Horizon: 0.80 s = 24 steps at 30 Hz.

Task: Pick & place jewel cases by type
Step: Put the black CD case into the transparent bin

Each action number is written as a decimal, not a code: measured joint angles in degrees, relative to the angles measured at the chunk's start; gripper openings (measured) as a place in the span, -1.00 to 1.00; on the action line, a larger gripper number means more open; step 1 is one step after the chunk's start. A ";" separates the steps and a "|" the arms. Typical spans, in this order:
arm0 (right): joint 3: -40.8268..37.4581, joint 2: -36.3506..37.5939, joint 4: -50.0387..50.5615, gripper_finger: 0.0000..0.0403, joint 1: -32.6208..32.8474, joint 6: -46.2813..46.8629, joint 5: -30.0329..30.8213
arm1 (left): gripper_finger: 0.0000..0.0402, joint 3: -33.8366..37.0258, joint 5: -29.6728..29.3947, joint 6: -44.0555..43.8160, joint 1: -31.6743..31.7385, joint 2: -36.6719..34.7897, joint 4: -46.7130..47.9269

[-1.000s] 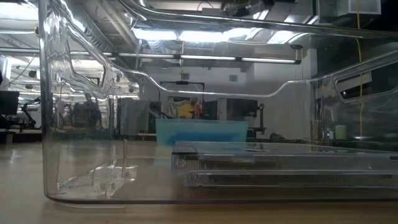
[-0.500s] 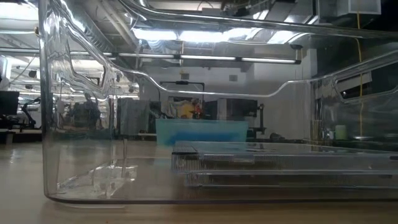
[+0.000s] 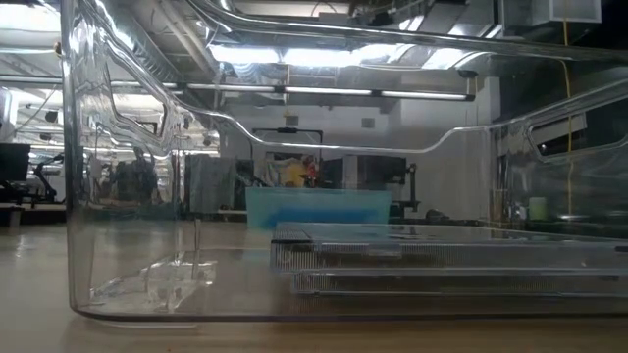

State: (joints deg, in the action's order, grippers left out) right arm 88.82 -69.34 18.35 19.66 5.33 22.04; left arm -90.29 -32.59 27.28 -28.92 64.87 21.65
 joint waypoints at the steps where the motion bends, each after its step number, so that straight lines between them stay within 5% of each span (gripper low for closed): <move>1: 0.00 0.00 0.26 -0.96 0.00 -0.02 -0.02 | -0.94 -1.01 -0.81 2.09 -0.20 0.68 0.06; 16: 0.00 0.05 0.95 -0.96 -0.02 -2.85 -0.09 | -0.94 -14.86 -12.53 34.83 -4.83 8.46 -0.13; 24: -0.02 0.07 4.49 -0.96 -0.02 -1.07 -0.24 | -0.94 -16.66 -20.77 54.25 -9.03 11.13 -0.75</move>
State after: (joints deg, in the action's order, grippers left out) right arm 88.79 -69.28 22.84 19.64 4.26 21.81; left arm -106.95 -53.36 81.53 -37.95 76.01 20.91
